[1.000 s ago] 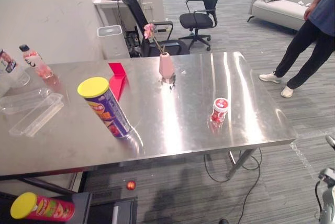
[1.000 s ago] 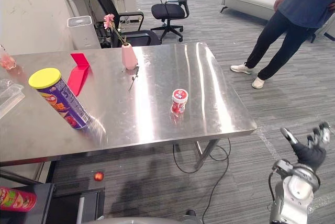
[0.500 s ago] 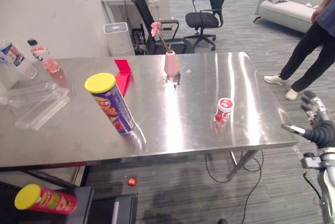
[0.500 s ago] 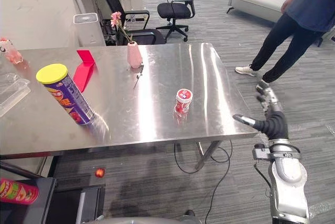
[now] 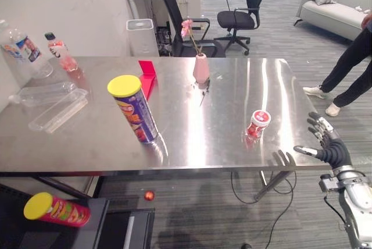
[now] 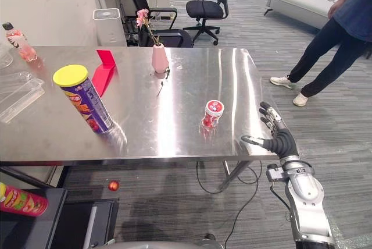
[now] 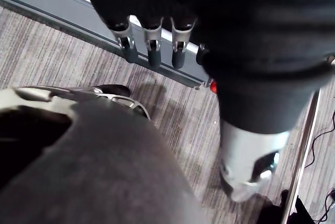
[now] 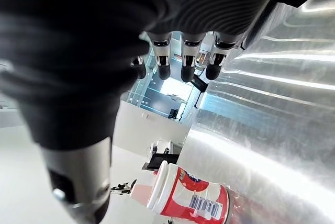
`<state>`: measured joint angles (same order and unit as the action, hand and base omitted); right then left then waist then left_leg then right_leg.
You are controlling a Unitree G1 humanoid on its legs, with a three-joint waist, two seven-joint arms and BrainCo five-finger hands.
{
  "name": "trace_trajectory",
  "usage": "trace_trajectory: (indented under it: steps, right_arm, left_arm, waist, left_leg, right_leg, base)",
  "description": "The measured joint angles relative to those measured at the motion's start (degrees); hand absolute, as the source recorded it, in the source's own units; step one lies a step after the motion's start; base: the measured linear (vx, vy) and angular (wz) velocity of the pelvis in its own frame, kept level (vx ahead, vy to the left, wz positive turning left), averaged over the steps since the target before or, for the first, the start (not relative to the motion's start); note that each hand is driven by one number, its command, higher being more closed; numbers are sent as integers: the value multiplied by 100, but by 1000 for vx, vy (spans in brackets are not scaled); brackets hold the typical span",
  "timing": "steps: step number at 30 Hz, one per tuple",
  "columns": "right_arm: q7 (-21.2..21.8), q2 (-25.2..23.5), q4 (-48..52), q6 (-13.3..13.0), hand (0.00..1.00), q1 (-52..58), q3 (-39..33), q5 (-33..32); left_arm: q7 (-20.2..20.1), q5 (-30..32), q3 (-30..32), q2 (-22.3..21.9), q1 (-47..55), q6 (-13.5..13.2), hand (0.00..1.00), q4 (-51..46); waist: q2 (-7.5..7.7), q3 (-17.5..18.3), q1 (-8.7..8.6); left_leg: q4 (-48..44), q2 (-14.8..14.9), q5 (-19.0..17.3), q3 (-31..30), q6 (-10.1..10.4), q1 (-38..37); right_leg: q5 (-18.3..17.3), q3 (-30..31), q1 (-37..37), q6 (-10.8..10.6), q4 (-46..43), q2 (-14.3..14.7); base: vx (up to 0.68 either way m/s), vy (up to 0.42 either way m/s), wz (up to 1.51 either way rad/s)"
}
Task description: Put the gum and the chips on the shelf.
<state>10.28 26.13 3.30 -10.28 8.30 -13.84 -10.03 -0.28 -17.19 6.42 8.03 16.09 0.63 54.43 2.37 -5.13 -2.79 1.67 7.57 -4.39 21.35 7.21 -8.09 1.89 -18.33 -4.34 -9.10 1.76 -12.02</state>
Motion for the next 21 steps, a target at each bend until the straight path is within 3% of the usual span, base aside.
trace_trajectory:
  steps: [13,21]
  right_arm:
    - [-377,0,-752,-25,0,-429,90,29]
    - [-390,1,-1089,-24,0,-746,123,106]
  left_arm:
    - [-7,-1,-191,91,-9,123,0,20]
    - [-6,-20,-224,96,5,131,0,6]
  waist:
    - [12,-3,95]
    - [9,-8,150]
  left_leg:
    - [319,-65,268,-181,-44,-11]
    - [366,-92,320,-338,-69,16]
  right_leg:
    - [-22,-134,16,34,-13,-10]
    - [-24,-249,-2,35,-15,-30]
  base:
    - [-24,-11,7]
    - [-12,-7,8]
